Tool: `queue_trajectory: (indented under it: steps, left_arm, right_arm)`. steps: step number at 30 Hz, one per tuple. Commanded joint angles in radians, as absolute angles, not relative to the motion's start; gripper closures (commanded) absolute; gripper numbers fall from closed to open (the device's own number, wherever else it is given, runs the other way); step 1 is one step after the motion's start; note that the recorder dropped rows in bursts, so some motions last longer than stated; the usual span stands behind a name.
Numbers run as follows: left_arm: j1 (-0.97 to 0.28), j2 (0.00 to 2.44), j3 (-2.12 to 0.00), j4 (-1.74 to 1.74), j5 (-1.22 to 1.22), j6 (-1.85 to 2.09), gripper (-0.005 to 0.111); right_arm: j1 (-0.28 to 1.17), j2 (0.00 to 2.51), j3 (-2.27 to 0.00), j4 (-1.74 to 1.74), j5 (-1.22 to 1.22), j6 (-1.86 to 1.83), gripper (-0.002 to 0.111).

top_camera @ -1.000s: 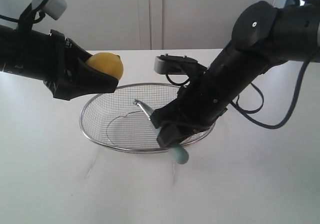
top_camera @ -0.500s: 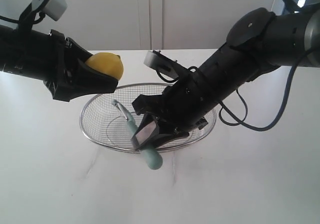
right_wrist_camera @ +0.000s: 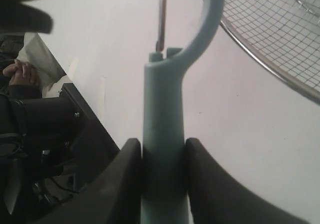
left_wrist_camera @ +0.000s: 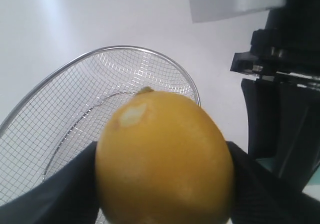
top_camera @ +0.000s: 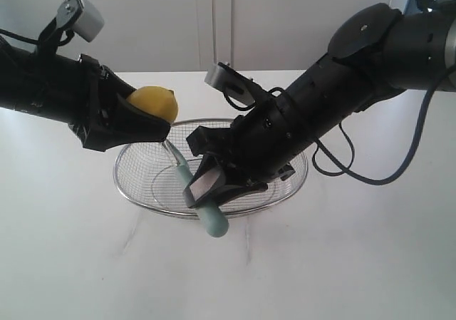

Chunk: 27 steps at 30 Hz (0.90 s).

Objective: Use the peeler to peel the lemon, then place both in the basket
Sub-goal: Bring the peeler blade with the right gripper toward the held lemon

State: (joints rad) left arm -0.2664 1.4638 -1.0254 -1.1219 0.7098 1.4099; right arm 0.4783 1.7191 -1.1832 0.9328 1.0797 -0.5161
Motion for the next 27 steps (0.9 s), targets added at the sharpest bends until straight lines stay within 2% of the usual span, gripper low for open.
queue_trajectory:
  steps: [1, 27]
  left_arm:
    - [-0.271, 1.465, -1.025, -1.157, 0.724, 1.414, 0.107]
    - [-0.271, 1.53, -1.025, -1.149, 0.688, 1.414, 0.107]
  right_arm:
    - [0.477, 1.705, -1.185, 0.942, 1.058, -0.529, 0.108]
    - [0.477, 1.705, -1.185, 0.921, 0.979, -0.509, 0.108]
